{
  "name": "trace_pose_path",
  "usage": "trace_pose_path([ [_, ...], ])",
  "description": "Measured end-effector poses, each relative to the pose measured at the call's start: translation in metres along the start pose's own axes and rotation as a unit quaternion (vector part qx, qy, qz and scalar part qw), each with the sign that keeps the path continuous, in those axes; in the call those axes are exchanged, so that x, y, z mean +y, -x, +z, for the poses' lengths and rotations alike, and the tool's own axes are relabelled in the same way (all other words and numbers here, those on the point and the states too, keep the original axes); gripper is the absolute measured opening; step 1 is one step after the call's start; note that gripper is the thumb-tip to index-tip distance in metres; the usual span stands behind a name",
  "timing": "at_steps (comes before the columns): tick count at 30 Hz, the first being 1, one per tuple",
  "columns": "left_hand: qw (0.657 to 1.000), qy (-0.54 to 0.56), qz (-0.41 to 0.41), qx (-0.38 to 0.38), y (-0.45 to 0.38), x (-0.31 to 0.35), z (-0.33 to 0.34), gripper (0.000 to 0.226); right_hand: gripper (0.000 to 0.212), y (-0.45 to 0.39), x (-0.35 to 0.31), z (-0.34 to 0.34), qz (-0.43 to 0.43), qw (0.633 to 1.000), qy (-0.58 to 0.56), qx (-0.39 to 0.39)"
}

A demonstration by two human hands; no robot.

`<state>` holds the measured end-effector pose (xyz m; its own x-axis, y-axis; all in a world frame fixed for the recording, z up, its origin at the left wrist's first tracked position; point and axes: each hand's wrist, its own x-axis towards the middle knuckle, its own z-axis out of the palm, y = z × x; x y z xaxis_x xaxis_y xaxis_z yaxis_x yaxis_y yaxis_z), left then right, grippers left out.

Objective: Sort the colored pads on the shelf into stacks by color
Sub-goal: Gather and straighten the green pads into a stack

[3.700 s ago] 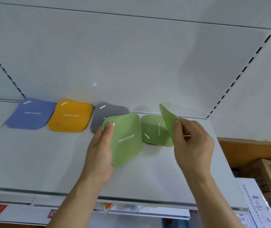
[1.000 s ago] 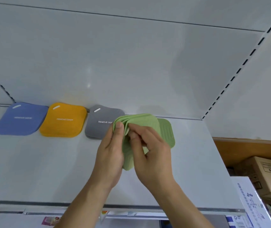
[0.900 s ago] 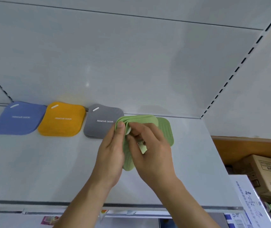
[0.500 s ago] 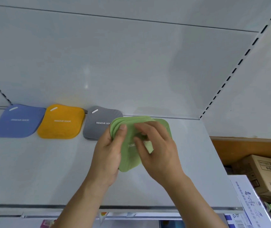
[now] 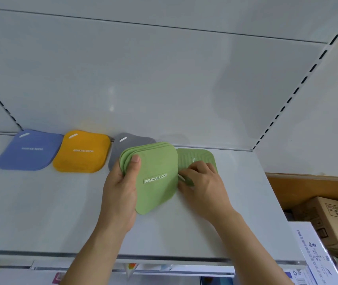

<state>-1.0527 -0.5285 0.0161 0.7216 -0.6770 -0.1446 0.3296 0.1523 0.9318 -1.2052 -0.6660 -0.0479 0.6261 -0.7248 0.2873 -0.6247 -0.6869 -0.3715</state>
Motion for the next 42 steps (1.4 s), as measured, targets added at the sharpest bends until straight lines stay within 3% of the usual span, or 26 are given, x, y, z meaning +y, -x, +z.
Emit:
trace_pose_path([
  [6,1.000,0.011,0.001,0.010,0.004,0.006,-0.005,0.025,0.033,-0.005,-0.004,0.001,0.001,0.999,0.010,0.053],
  [10,1.000,0.011,0.013,0.015,0.006,0.009,-0.007,0.023,0.024,0.000,-0.006,-0.016,0.078,0.990,-0.064,0.095],
  [14,0.999,-0.019,0.047,0.015,0.007,0.008,0.001,0.031,0.025,0.010,-0.025,-0.060,0.145,0.963,-0.129,0.185],
  [16,0.998,-0.035,0.060,0.011,0.008,0.006,0.008,0.030,0.027,0.014,-0.052,-0.074,0.123,0.958,-0.164,0.201],
  [21,0.996,-0.054,0.054,-0.043,0.024,0.002,0.031,0.034,0.016,0.023,-0.108,-0.055,0.058,0.946,-0.284,0.147],
  [25,0.997,-0.037,0.021,-0.067,0.029,0.000,0.032,0.041,0.014,0.027,-0.107,-0.047,0.041,0.937,-0.300,0.175],
  [31,0.982,-0.073,0.035,-0.170,0.024,0.005,0.025,0.036,0.022,0.033,-0.087,-0.047,-0.081,0.944,-0.253,0.196],
  [34,0.976,-0.117,0.072,-0.171,0.019,0.003,0.022,0.029,0.027,0.037,-0.075,-0.049,-0.070,0.942,-0.260,0.200],
  [36,0.980,-0.112,0.074,-0.148,0.017,0.001,0.023,0.025,0.034,0.036,-0.057,-0.049,0.000,0.946,-0.243,0.213],
  [38,0.982,-0.093,0.066,-0.150,0.015,-0.001,0.023,0.027,0.062,0.033,-0.040,-0.052,0.116,0.934,-0.300,0.156],
  [39,0.981,-0.086,0.064,-0.163,0.014,-0.002,0.023,0.029,0.072,0.032,-0.033,-0.055,0.151,0.910,-0.372,0.104],
  [40,0.978,-0.082,0.065,-0.179,0.014,-0.002,0.024,0.031,0.070,0.031,-0.027,-0.057,0.159,0.879,-0.447,0.050],
  [42,0.970,-0.095,0.081,-0.208,0.014,-0.002,0.029,0.032,0.043,0.031,-0.023,-0.064,0.143,0.835,-0.530,-0.024],
])
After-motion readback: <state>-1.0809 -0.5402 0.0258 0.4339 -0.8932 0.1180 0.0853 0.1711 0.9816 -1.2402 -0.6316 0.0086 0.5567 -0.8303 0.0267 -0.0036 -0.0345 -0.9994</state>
